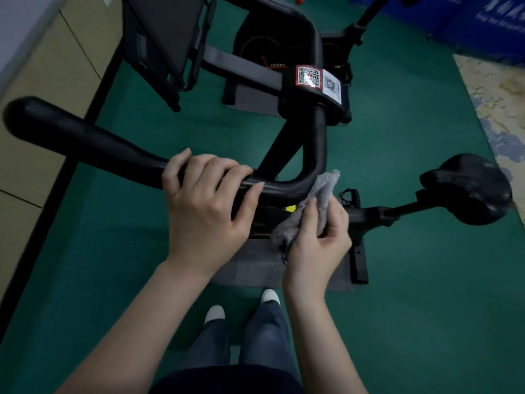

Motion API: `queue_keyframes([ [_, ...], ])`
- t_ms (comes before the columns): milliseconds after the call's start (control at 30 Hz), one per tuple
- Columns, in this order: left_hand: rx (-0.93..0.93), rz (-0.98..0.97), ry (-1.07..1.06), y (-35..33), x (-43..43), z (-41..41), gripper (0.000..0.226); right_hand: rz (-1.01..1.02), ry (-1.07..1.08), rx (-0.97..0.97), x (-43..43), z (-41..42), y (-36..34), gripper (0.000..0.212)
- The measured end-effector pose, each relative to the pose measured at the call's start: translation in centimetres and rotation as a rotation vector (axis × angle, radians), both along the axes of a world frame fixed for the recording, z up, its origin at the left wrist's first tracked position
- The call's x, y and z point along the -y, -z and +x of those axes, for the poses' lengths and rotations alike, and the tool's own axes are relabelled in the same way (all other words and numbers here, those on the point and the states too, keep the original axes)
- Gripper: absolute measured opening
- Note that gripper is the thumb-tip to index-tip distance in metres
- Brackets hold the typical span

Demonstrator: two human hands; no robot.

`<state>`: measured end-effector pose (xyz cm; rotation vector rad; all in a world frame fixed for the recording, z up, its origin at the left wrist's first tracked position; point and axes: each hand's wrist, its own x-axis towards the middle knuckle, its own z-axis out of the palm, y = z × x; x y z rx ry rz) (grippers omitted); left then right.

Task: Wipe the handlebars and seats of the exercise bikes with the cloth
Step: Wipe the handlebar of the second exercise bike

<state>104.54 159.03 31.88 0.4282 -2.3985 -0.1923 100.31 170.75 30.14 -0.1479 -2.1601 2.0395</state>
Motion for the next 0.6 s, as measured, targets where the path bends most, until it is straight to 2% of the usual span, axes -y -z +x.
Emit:
queue_keyframes([
  [100,-0.001,0.022,-0.037,-0.1,-0.6,-0.1,0.028,0.217,-0.070,-0.230,-0.9,-0.9,0.2,0.030],
  [167,-0.008,0.047,-0.045,0.0,-0.9,-0.2,0.029,0.295,-0.143,-0.313,-1.8,-3.2,0.1,0.032],
  [300,-0.024,0.052,-0.081,0.0,-1.0,-0.5,0.028,0.382,-0.244,-0.388,-2.7,-5.7,-0.6,0.033],
  [433,-0.034,0.075,-0.123,0.0,-1.5,-0.8,0.026,0.429,-0.412,-0.551,-3.8,-5.8,-0.5,0.037],
  [600,-0.040,0.072,-0.176,-0.1,-1.9,-1.1,0.023,0.464,-0.501,-0.467,-3.4,-10.6,-1.8,0.029],
])
